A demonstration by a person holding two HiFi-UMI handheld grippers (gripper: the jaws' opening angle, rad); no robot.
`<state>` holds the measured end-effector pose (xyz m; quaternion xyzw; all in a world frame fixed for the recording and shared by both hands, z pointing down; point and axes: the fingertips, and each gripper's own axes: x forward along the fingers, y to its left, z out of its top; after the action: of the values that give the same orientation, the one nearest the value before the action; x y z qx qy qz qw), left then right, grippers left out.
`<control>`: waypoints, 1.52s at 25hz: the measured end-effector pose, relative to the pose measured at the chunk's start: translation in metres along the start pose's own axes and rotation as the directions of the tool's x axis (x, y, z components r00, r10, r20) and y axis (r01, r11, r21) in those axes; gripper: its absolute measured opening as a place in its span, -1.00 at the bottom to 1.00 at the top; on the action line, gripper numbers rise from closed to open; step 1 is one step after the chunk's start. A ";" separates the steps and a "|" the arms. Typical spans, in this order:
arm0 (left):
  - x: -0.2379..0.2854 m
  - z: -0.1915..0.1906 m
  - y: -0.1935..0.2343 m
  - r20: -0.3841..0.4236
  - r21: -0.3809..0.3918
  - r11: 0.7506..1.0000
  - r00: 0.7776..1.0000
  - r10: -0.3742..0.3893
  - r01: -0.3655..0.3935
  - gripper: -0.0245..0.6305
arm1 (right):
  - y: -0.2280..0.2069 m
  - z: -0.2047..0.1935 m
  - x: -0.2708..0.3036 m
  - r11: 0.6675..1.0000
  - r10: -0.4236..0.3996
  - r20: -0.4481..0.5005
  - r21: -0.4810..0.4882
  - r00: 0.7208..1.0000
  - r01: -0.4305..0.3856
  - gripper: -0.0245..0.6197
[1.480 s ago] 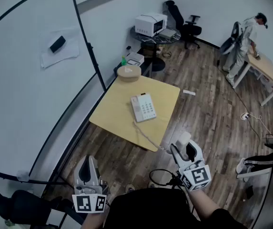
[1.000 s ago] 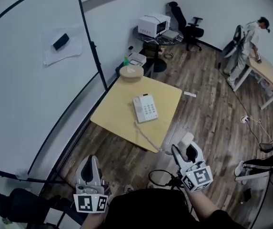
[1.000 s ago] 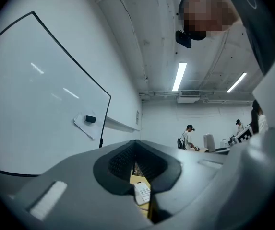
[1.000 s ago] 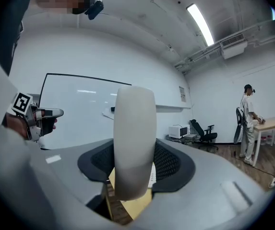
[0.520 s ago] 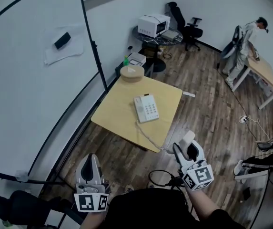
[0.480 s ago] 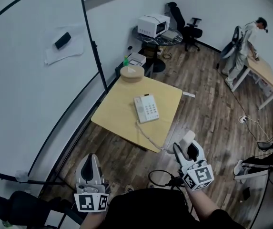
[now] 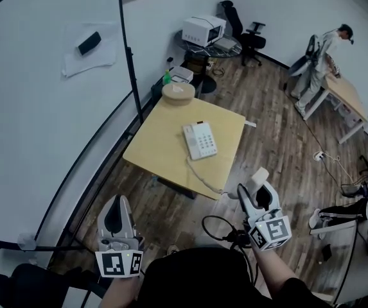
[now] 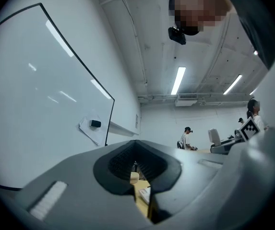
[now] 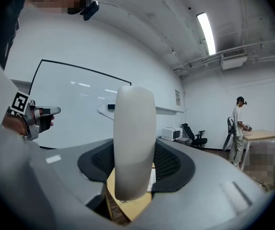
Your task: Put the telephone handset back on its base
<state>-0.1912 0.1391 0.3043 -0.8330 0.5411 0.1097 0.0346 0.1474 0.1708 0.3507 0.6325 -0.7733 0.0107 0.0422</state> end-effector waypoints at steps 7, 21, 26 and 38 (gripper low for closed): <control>0.022 -0.014 0.022 -0.010 -0.031 1.000 1.000 -0.006 0.006 -0.93 | 0.004 -0.001 0.032 1.000 -0.014 -0.036 -0.016 0.999 0.014 -0.24; 0.153 -0.050 0.046 -0.036 0.024 0.998 0.998 0.055 -0.055 -0.93 | -0.038 -0.047 0.192 0.995 0.098 -0.120 0.041 0.988 -0.094 -0.24; 0.197 -0.055 0.048 -0.035 0.046 0.996 0.997 0.074 -0.073 -0.93 | -0.054 -0.063 0.239 0.989 0.138 -0.143 0.068 0.980 -0.129 -0.24; 0.249 -0.078 0.060 -0.064 0.057 0.995 0.994 0.090 -0.087 -0.93 | -0.072 -0.106 0.314 0.984 0.175 -0.224 0.086 0.959 -0.159 -0.24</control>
<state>-0.1372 -0.1220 0.3288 -0.8102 0.5812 0.0684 0.0343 0.1622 -0.1433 0.4780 0.5606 -0.8130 0.1136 0.1093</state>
